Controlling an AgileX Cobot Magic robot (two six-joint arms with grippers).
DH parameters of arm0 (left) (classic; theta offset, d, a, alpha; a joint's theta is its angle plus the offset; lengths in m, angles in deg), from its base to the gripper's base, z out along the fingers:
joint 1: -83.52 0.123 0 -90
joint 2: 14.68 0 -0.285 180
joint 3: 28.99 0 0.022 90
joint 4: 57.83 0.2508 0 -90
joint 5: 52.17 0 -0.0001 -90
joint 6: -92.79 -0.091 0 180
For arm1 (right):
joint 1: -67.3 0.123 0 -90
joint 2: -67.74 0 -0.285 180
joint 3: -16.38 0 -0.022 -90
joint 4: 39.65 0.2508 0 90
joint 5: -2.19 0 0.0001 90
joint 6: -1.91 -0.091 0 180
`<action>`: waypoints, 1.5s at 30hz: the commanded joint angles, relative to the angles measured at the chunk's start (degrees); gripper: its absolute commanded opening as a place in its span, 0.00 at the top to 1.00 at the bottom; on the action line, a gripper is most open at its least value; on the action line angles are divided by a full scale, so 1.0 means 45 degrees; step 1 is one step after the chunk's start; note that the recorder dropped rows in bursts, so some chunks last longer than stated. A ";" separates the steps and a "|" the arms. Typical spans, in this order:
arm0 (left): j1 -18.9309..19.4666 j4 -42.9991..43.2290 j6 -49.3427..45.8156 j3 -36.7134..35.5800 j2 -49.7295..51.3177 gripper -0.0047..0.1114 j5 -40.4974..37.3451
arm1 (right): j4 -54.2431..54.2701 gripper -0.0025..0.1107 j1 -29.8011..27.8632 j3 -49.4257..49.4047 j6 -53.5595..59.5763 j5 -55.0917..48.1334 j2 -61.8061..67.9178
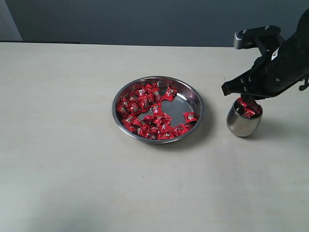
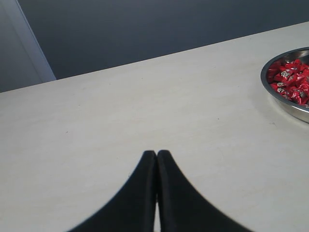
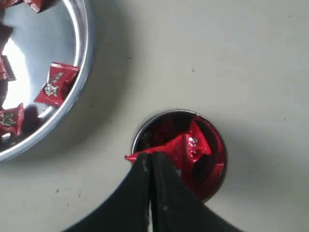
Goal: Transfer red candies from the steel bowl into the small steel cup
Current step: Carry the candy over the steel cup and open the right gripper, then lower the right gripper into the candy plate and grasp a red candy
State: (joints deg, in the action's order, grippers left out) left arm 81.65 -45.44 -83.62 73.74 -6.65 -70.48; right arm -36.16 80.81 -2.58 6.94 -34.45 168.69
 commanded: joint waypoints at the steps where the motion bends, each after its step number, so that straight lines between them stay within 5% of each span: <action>1: -0.0004 0.0029 0.0069 0.0013 -0.0055 0.96 0.0086 | -0.0296 0.98 -0.0081 -0.0060 0.0061 0.0254 0.0541; 5: -0.0004 0.0029 0.0069 0.0013 -0.0055 0.96 0.0086 | -0.0776 0.97 -0.0081 -0.0060 0.0061 0.0256 0.0721; 12: -0.0004 0.0029 0.0069 0.0013 -0.0055 0.96 0.0086 | -0.0998 0.72 -0.0081 -0.0060 0.0061 0.0348 0.0721; 20: -0.0004 0.0029 0.0069 0.0013 -0.0055 0.96 0.0086 | 0.0185 0.71 0.0179 0.0301 0.0269 0.1001 0.0179; 27: -0.0004 0.0029 0.0069 0.0013 -0.0055 0.96 0.0086 | 0.3596 0.71 0.2042 0.0774 0.4029 0.2051 0.0440; 32: -0.0004 0.0029 0.0069 0.0013 -0.0055 0.96 0.0086 | 0.3813 0.63 0.3002 0.1482 0.4210 0.3125 0.1603; 35: -0.0004 0.0029 0.0069 0.0013 -0.0055 0.96 0.0086 | 0.4175 0.56 0.3108 0.2235 0.4210 0.3023 0.2520; 45: -0.0004 0.0029 0.0069 0.0013 -0.0055 0.96 0.0086 | 0.5309 0.57 0.3108 0.4613 0.4210 0.1797 0.5547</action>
State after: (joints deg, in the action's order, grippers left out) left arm 81.65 -45.44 -83.62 73.74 -6.65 -70.48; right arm -12.87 94.67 15.67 25.52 -24.37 191.03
